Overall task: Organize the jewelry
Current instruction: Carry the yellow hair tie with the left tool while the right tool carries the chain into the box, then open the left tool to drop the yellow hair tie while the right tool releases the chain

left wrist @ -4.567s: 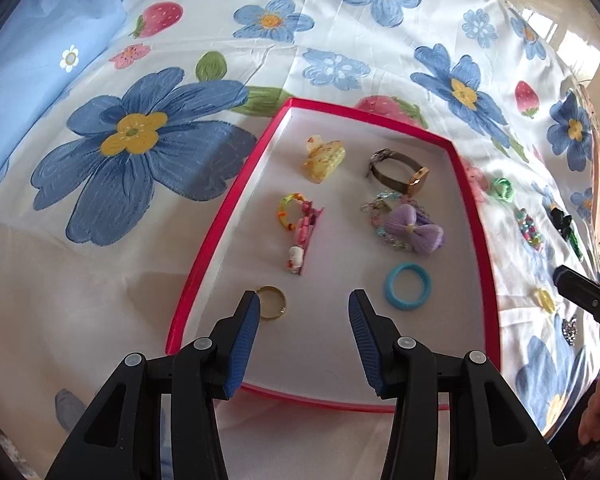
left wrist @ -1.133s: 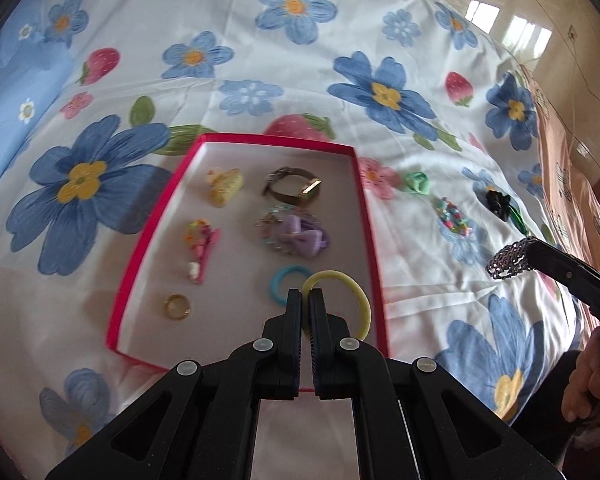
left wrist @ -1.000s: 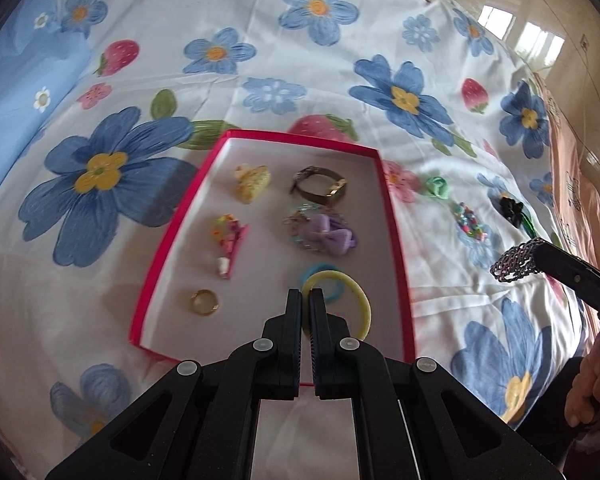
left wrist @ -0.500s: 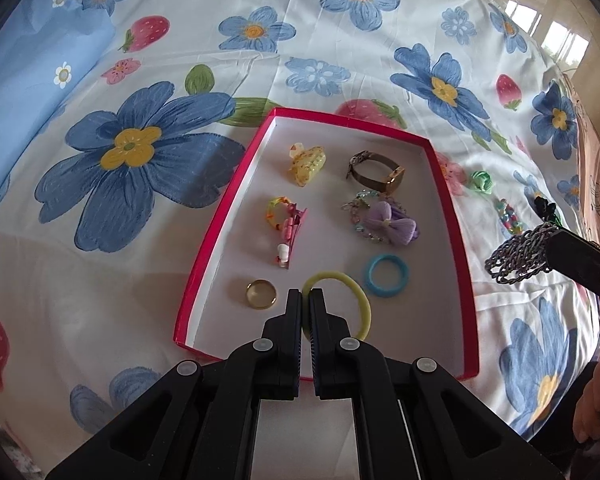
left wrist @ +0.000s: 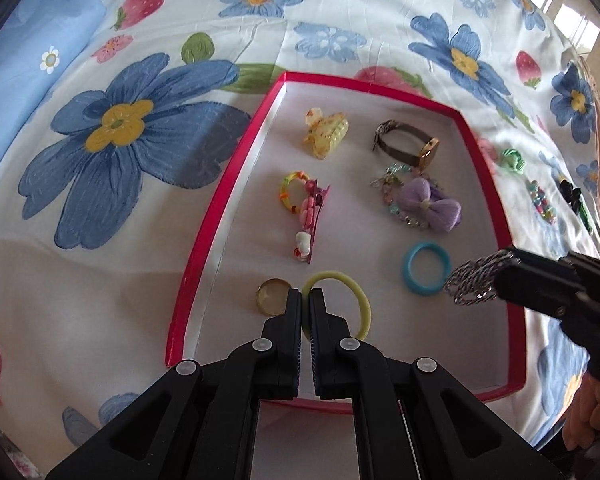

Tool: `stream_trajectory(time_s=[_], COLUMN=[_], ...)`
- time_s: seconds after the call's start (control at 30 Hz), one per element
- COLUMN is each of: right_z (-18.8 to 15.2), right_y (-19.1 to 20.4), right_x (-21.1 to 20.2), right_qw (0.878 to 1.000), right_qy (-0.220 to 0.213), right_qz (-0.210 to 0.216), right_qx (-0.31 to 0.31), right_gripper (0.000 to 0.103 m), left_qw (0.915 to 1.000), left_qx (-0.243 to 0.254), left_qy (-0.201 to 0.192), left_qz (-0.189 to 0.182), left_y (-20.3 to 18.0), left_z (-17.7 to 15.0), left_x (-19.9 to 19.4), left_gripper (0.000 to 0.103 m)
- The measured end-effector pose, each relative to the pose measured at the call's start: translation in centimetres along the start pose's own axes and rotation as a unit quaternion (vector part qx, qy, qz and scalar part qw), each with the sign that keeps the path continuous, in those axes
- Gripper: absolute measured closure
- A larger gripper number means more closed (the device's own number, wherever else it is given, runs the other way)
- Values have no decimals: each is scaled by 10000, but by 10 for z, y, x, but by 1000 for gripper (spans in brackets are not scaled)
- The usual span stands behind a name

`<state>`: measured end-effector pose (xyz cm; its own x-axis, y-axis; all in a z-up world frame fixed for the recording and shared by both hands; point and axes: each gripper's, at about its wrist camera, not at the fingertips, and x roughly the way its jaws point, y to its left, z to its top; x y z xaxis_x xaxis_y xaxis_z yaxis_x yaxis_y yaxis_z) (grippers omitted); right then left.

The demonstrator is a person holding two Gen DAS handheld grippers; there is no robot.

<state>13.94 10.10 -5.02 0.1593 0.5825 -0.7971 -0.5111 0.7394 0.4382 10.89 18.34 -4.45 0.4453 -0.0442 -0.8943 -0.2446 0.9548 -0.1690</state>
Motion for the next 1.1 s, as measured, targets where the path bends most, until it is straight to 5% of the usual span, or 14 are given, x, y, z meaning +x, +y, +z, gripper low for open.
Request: stream_trajectory(time_s=[0.27,0.43,1.1], right_z=[-9,-10,-9], right_y=[-6,-7,-7], right_x=[25,29,29], right_qw=[9990,9985,9982], right_qy=[448,537,556], right_qz=[-36,-75,-156], right_qx=[-69,-96,-132], right_gripper=[87,87,85], left_qw=[9999,9996,9993], left_qx=[89,231,265], left_qy=[53,24,16], left_qz=[93,185,259], left_y=[-3,-10,-10], left_z=[2,0,-2], left_x=[9,7,2], left_gripper=[97,80,79])
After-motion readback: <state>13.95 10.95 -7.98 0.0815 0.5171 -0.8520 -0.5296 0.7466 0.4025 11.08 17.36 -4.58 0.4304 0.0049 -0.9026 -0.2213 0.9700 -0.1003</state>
